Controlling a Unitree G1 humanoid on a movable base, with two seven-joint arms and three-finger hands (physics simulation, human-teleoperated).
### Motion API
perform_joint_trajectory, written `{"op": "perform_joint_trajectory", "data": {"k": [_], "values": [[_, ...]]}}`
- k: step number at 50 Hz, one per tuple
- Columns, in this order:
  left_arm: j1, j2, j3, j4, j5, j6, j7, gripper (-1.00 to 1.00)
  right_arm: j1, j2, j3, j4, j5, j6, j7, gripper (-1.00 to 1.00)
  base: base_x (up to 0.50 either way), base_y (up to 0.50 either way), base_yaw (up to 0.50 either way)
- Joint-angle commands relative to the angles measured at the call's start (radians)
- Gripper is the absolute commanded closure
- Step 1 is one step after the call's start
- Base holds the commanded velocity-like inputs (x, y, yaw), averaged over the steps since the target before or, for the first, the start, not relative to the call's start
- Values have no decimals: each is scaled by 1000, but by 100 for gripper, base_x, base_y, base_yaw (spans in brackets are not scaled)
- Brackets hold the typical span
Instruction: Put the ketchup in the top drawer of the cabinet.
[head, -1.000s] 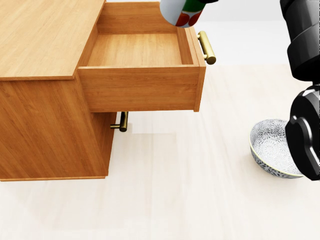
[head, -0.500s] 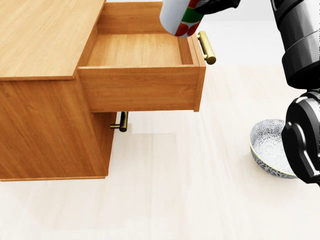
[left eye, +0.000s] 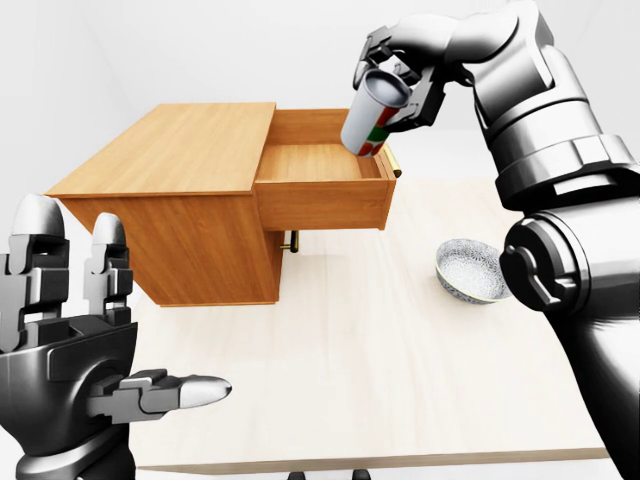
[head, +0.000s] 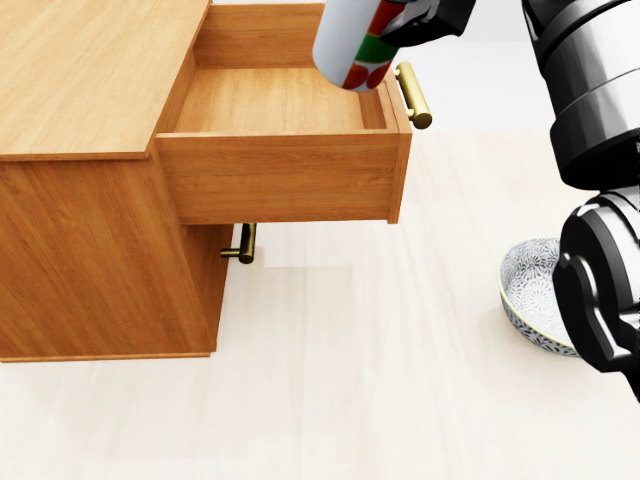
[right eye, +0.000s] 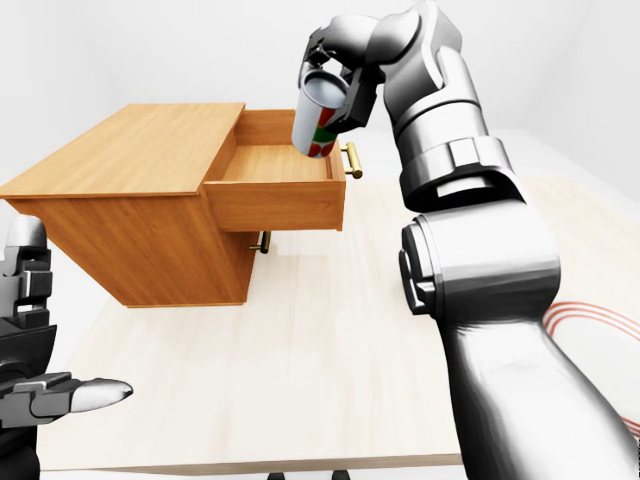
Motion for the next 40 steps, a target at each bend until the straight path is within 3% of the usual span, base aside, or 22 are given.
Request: {"op": "perform_joint_trajectory", "data": {"k": [1, 40], "values": [[-3, 1, 3, 2, -2, 0, 0, -100, 10, 7, -14, 1, -7, 0, 0, 100, 0, 0, 0], [-6, 3, 10, 4, -10, 0, -1, -100, 32, 24, -12, 24, -2, 0, 0, 100, 0, 0, 0]]}}
